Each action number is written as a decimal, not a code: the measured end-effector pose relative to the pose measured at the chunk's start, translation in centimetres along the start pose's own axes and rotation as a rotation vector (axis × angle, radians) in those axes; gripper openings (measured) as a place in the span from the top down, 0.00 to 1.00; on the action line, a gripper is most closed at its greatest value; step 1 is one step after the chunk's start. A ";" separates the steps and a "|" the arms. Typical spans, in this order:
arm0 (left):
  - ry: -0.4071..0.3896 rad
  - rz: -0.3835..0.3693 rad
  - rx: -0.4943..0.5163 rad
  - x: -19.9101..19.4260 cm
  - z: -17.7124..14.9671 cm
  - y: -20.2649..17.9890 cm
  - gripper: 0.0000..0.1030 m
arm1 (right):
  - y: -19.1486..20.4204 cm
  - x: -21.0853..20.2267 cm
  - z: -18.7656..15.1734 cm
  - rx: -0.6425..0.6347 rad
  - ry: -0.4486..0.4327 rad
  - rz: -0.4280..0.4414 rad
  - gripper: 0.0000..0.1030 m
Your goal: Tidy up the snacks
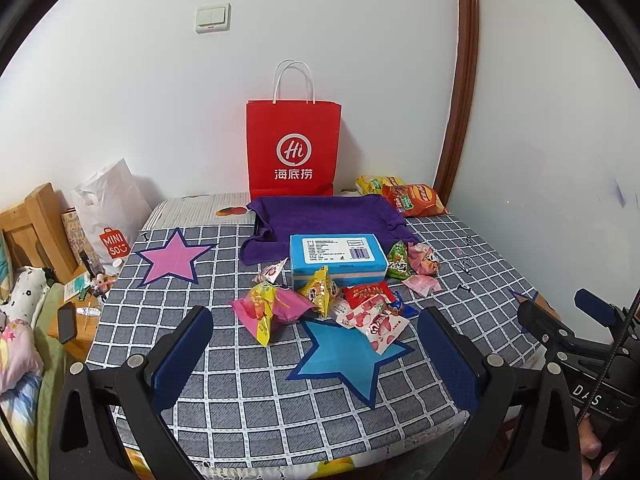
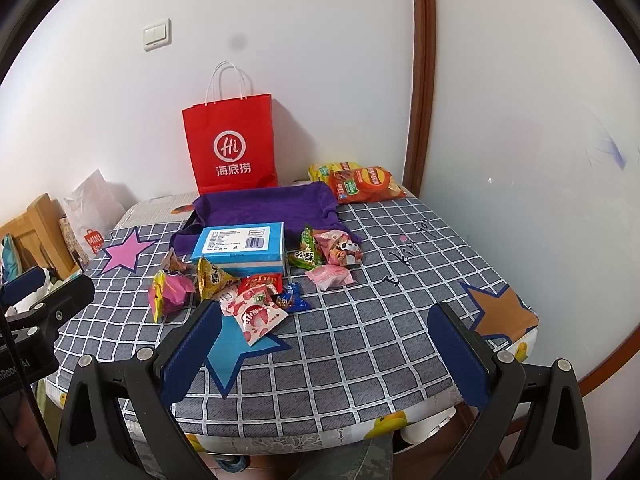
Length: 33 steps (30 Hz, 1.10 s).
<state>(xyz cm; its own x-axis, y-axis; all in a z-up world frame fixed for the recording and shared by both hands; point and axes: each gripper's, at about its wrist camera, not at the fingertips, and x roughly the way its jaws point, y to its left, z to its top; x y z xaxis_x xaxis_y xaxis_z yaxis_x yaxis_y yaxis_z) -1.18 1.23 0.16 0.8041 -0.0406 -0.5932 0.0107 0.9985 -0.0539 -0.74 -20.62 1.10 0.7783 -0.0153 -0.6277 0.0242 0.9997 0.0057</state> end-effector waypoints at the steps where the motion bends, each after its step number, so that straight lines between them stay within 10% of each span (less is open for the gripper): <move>1: -0.001 0.000 0.000 0.0 0.0 0.0 0.01 | 0.0 0.1 0.0 0.000 -0.002 0.000 0.01; 33: -0.001 -0.001 -0.002 0.0 -0.2 0.1 0.01 | 0.8 -0.1 -0.3 -0.005 -0.006 0.005 0.01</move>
<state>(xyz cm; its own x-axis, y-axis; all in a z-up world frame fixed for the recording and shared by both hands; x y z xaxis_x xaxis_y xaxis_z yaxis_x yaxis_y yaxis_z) -1.31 1.34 -0.04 0.8045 -0.0417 -0.5925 0.0105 0.9984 -0.0561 -0.95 -19.83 0.90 0.7821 -0.0100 -0.6231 0.0172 0.9998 0.0055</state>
